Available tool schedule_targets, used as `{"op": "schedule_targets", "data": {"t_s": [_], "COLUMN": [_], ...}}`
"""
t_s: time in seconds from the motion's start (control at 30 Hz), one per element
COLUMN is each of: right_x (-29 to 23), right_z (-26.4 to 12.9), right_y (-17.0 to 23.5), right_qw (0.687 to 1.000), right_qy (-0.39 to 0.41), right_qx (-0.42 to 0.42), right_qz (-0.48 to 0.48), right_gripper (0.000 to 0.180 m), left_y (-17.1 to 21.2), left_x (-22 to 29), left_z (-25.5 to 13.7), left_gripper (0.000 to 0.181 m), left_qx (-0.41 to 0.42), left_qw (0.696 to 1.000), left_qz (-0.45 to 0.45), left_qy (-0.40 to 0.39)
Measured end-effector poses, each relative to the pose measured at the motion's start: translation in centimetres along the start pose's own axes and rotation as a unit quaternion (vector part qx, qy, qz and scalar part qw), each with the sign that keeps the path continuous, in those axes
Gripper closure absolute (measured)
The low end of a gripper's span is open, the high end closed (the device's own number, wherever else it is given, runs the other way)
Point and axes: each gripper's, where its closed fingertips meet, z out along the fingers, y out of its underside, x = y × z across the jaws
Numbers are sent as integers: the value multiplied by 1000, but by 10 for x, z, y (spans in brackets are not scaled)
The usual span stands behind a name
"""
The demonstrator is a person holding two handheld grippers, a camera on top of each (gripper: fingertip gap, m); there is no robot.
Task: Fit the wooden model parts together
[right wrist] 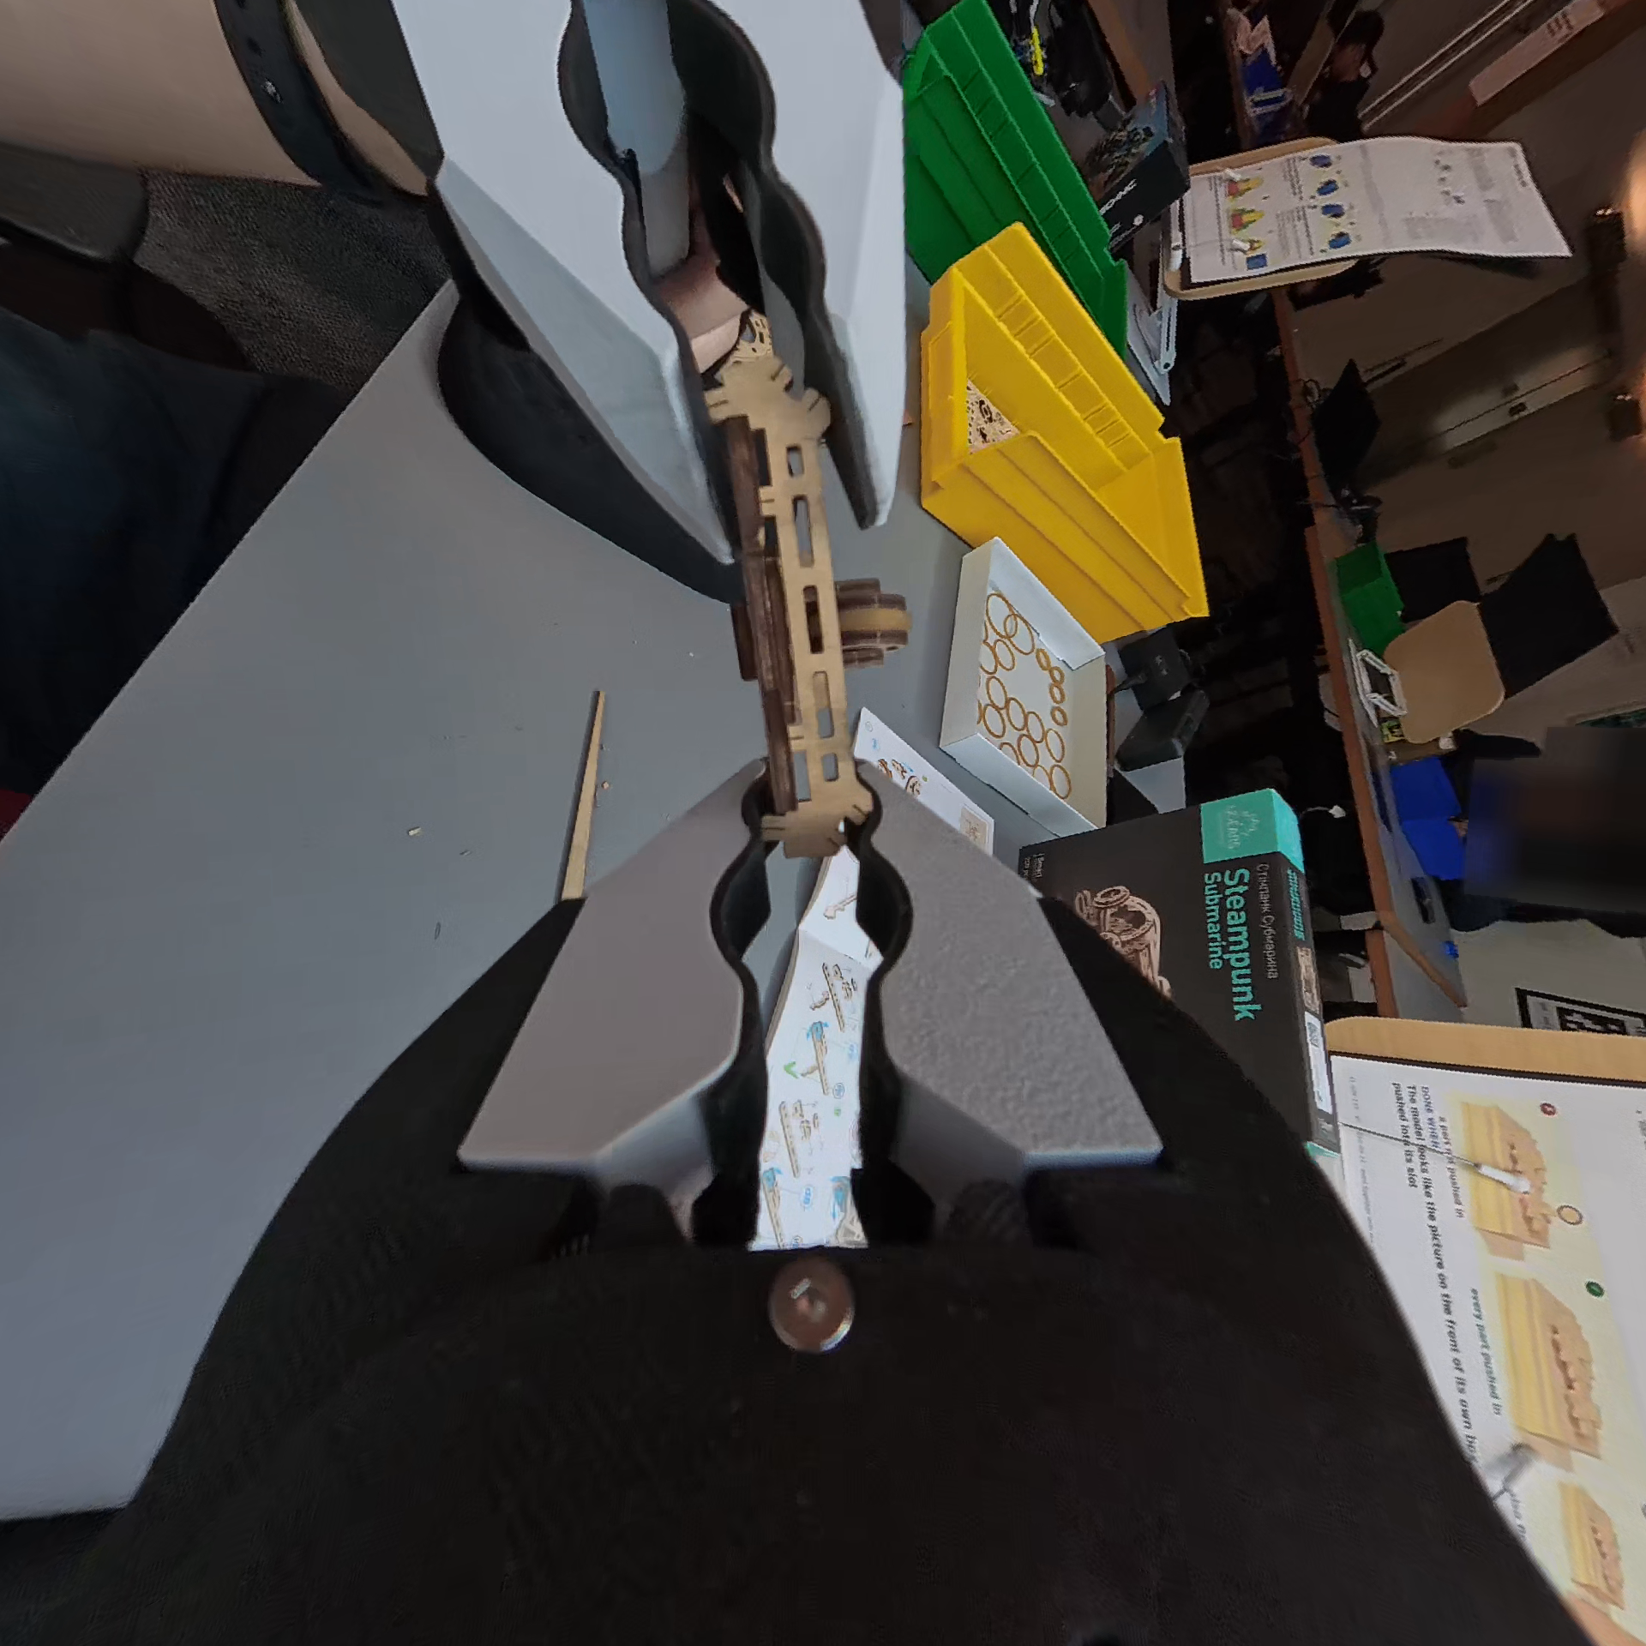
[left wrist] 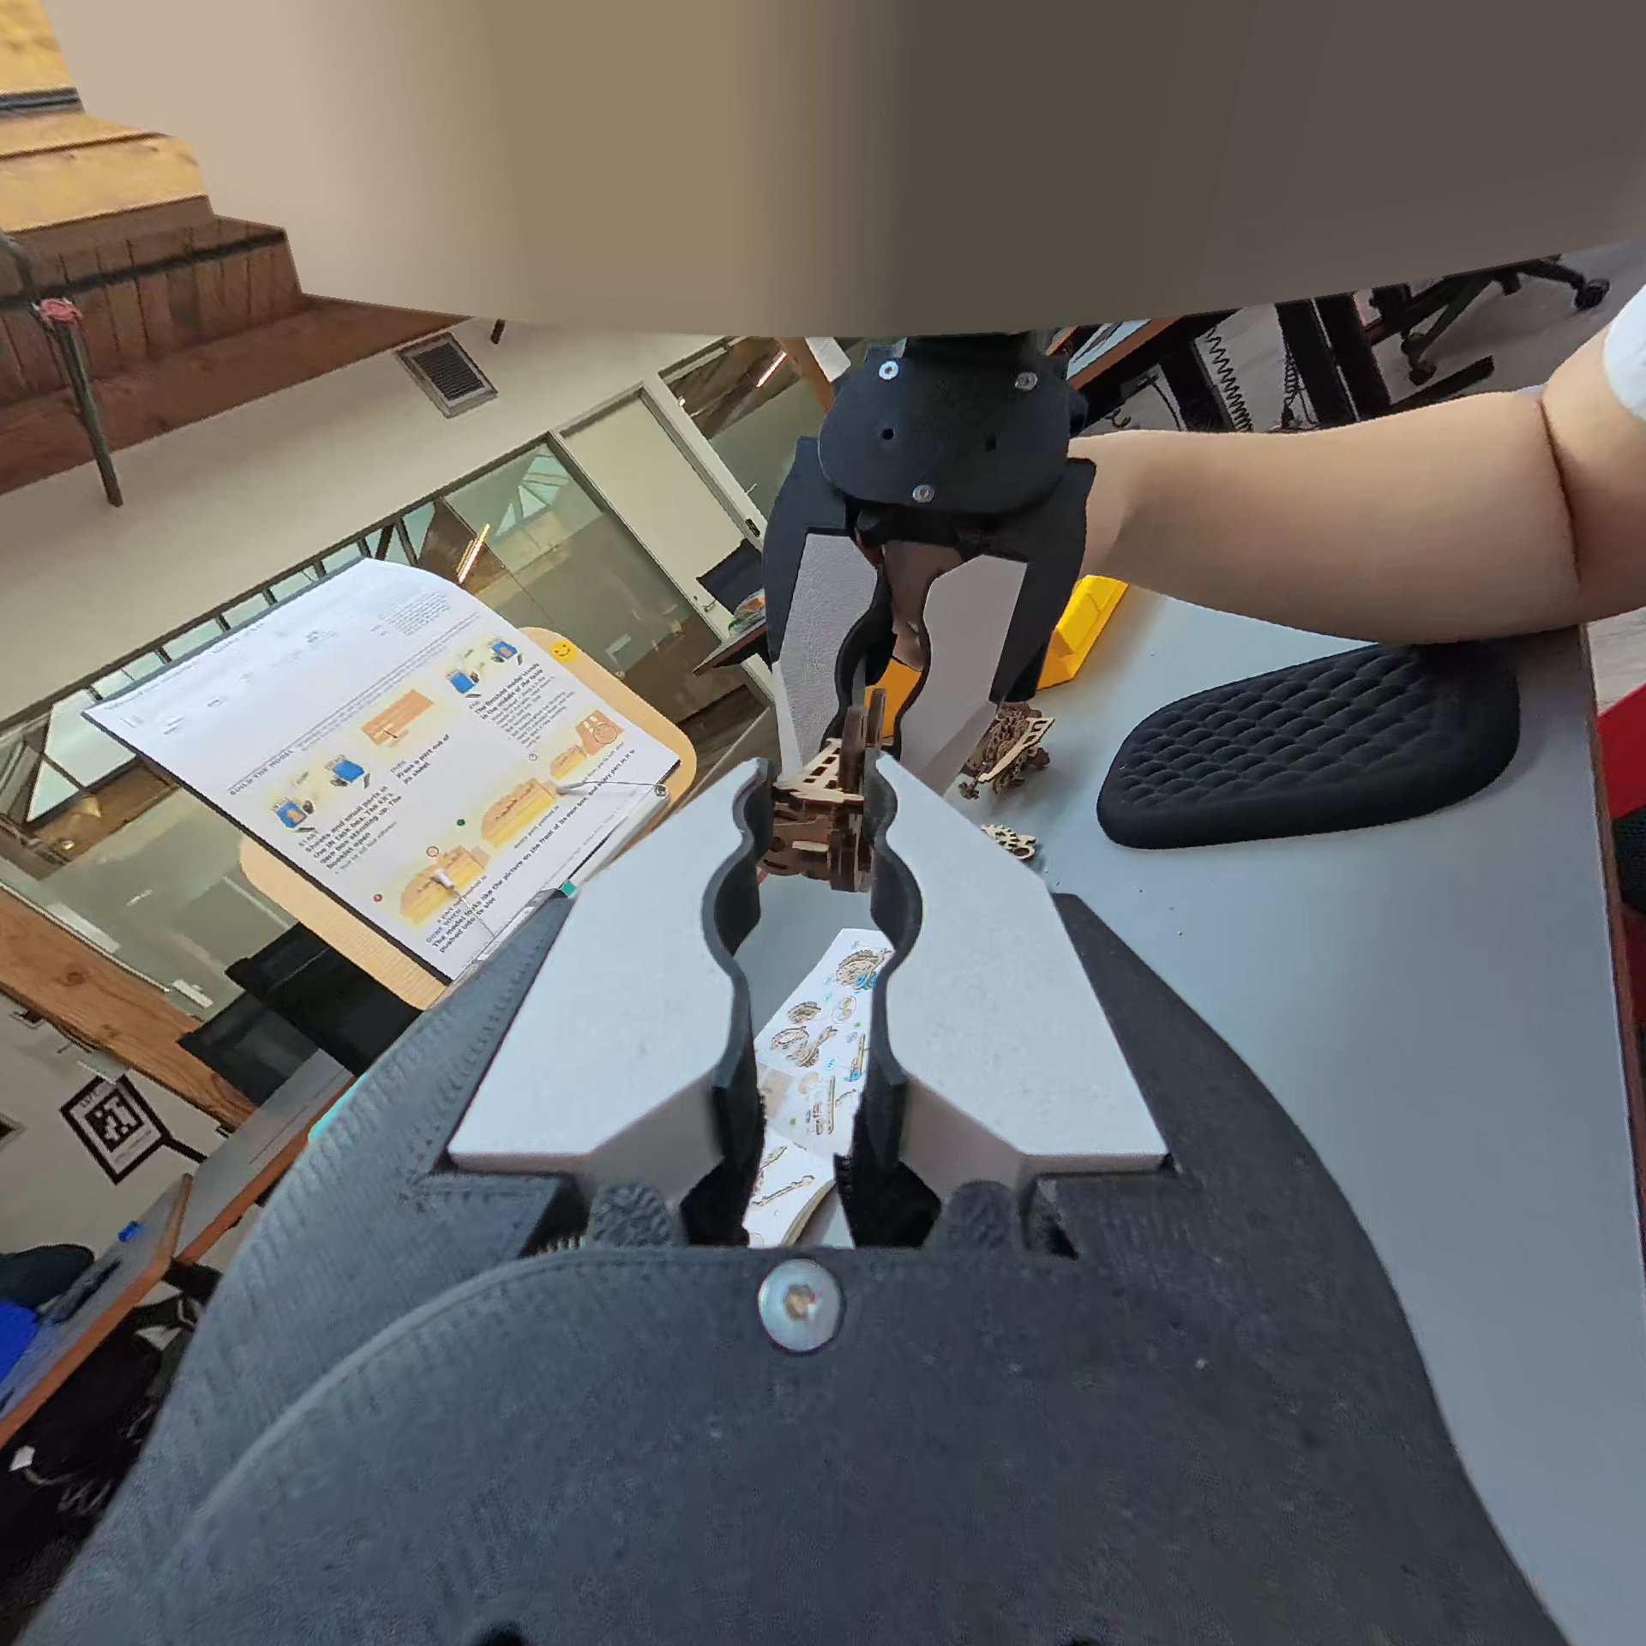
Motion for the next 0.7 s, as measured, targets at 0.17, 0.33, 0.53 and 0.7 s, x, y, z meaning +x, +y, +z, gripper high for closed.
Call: {"op": "schedule_targets", "data": {"t_s": [0.17, 0.33, 0.53, 0.7], "right_x": [2, 1, 3, 10], "right_z": [-5, -6, -6, -7], "right_y": [-15, -20, -19, -24], "right_qw": [998, 993, 992, 993], "right_qy": [33, 62, 66, 73], "right_qx": [29, 12, 13, 65], "right_qz": [-55, -104, -103, -70], "right_gripper": [152, 163, 163, 163], "left_y": [-4, -8, -7, -8], "left_x": [5, 9, 8, 1], "left_z": [-1, 3, 4, -2], "left_gripper": [163, 164, 163, 157], "left_qx": [-11, -8, -11, 14], "left_qw": [996, 993, 994, 999], "left_qz": [90, 114, 105, 36], "left_qy": [-19, -23, -24, -30]}}
